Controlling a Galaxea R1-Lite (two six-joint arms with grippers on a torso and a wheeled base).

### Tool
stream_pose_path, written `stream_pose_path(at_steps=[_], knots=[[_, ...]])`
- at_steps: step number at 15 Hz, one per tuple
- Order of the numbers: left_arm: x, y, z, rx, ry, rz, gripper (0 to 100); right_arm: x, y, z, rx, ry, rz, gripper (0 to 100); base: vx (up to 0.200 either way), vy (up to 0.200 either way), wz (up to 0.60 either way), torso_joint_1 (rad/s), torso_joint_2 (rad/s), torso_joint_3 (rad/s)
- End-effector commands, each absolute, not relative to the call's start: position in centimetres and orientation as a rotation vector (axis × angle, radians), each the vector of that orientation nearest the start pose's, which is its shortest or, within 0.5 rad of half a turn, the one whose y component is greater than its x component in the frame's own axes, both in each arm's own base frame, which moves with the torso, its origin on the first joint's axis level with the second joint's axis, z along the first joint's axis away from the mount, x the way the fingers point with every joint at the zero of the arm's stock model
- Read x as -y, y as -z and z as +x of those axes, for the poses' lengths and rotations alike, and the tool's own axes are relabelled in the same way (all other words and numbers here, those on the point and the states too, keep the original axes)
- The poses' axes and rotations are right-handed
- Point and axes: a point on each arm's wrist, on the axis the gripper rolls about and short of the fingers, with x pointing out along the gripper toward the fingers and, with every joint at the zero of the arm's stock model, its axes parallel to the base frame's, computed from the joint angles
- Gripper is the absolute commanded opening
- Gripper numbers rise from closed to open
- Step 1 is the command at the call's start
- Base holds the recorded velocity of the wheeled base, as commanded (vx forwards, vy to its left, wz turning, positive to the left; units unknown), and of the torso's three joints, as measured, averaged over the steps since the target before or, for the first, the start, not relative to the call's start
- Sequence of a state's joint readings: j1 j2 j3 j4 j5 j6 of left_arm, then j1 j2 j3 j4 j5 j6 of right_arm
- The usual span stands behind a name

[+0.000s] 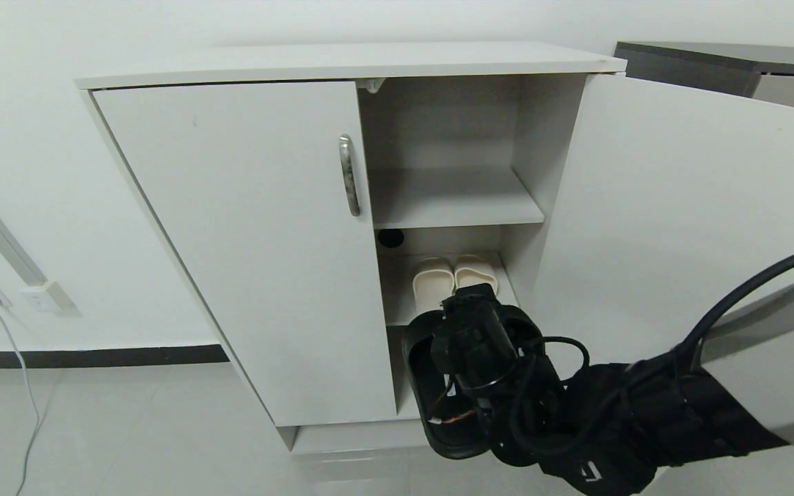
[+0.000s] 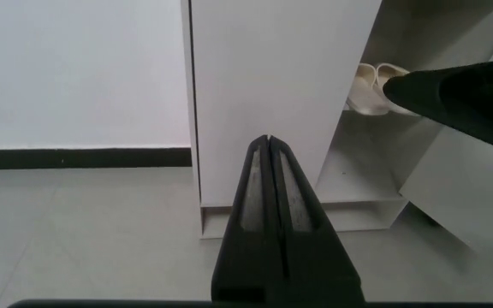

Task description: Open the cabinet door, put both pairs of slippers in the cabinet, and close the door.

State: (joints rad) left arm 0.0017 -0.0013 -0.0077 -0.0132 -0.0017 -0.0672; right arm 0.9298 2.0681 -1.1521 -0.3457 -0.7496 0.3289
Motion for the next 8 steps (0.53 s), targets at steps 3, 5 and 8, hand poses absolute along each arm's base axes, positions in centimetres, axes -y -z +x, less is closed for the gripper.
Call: stream_pose_path(at_steps=[3, 5, 8], knots=[[0.0, -7.9, -2.3, 0.022, -0.001, -0.067, 0, -31.6, -17.7, 25.2, -0.345, -0.006, 0.016, 0, 0.0, 0.0, 0.0, 0.0, 0.0, 0.0], [0.0, -7.9, -2.3, 0.022, -0.001, -0.067, 0, -31.2, -19.4, 24.8, -0.314, -0.018, 0.013, 0, 0.0, 0.0, 0.0, 0.0, 0.0, 0.0], [0.0, -7.9, -2.3, 0.022, -0.001, -0.069, 0, -31.1, -21.4, 24.6, -0.267, -0.016, 0.026, 0, 0.0, 0.0, 0.0, 0.0, 0.0, 0.0]])
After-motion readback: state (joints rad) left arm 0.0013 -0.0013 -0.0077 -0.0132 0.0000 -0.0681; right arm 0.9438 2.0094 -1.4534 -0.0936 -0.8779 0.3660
